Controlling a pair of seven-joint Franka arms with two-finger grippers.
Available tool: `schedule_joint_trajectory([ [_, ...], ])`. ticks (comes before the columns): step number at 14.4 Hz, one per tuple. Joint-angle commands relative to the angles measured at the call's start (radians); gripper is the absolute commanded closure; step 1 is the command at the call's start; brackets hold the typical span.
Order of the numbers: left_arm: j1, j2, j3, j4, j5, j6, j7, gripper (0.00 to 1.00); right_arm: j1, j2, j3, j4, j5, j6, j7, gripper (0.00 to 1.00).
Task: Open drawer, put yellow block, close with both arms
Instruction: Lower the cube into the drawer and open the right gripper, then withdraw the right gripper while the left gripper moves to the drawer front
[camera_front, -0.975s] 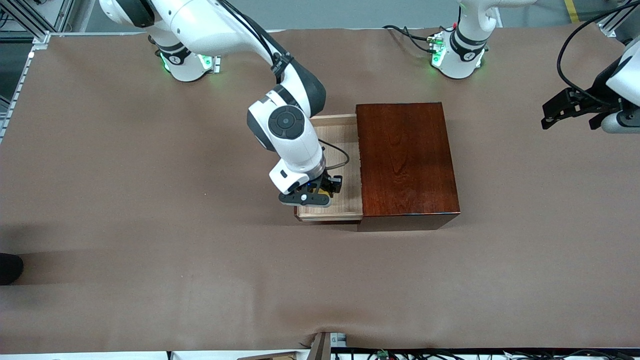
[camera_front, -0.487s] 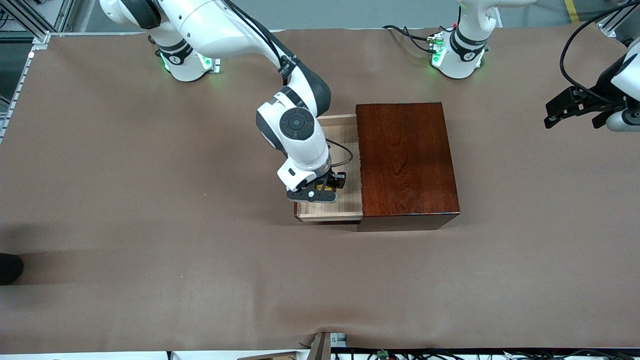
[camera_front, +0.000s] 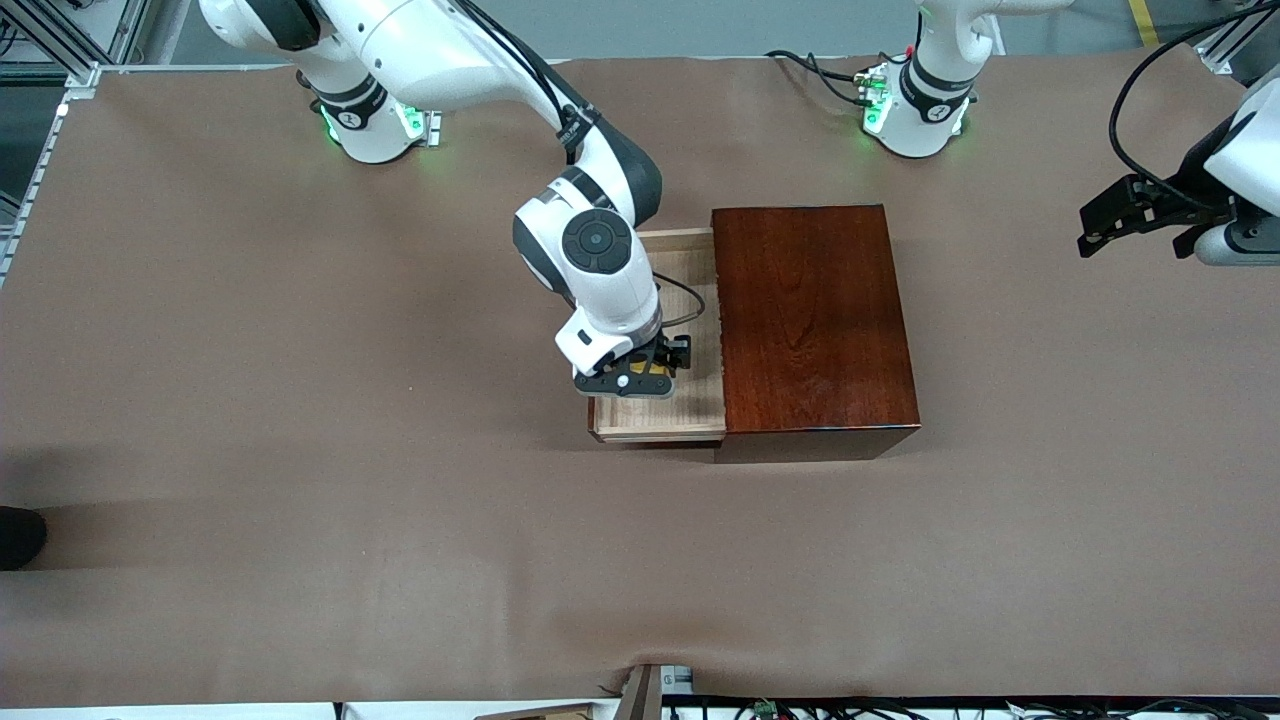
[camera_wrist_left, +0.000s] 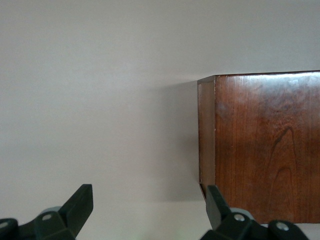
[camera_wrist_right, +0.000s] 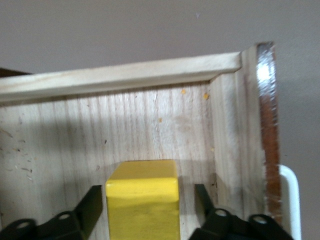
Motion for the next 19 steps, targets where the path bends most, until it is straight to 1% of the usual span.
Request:
schedule_joint_trajectory([
  [1,-0.005,-0.003,0.004,-0.002,-0.015,-0.013,0.019,0.00,-0.048,-0.108,0.006,-0.028,0.007,-0.085,-0.004,0.00],
  [4,-0.007,0.020,0.004,0.004,-0.019,-0.013,-0.002,0.00,-0.148,-0.215,0.012,0.002,0.036,-0.257,-0.095,0.00],
  [6,-0.017,0.055,0.002,0.012,-0.028,-0.010,-0.043,0.00,-0.235,-0.297,0.009,0.007,0.056,-0.350,-0.228,0.00],
  [7,-0.039,0.087,-0.018,0.015,-0.039,-0.009,-0.113,0.00,-0.269,-0.330,0.005,0.002,0.053,-0.407,-0.320,0.00],
  [9,-0.098,0.167,-0.051,0.042,-0.050,-0.006,-0.343,0.00,-0.374,-0.381,-0.006,-0.007,0.043,-0.501,-0.463,0.00],
  [10,-0.144,0.219,-0.065,0.082,-0.042,-0.004,-0.463,0.00,-0.430,-0.412,-0.006,-0.033,0.037,-0.518,-0.525,0.00],
  [11,-0.189,0.274,-0.065,0.126,-0.042,-0.003,-0.566,0.00,-0.467,-0.447,-0.006,-0.071,-0.001,-0.517,-0.583,0.00],
  [12,-0.230,0.327,-0.065,0.169,-0.041,0.002,-0.644,0.00,-0.501,-0.479,-0.006,-0.111,-0.048,-0.512,-0.612,0.00],
  [13,-0.276,0.363,-0.064,0.197,-0.039,0.017,-0.701,0.00,-0.530,-0.510,-0.006,-0.143,-0.076,-0.510,-0.629,0.00],
  [14,-0.319,0.385,-0.061,0.200,-0.038,0.048,-0.779,0.00,-0.569,-0.536,-0.006,-0.168,-0.093,-0.509,-0.669,0.00],
  [16,-0.398,0.419,-0.065,0.200,-0.041,0.141,-1.001,0.00,-0.663,-0.576,-0.006,-0.183,-0.098,-0.516,-0.814,0.00],
  [17,-0.443,0.445,-0.065,0.202,-0.039,0.192,-1.072,0.00,-0.707,-0.597,-0.004,-0.189,-0.098,-0.529,-0.871,0.00],
  [19,-0.514,0.489,-0.064,0.205,-0.041,0.291,-1.200,0.00,-0.764,-0.633,-0.004,-0.188,-0.098,-0.578,-0.922,0.00],
])
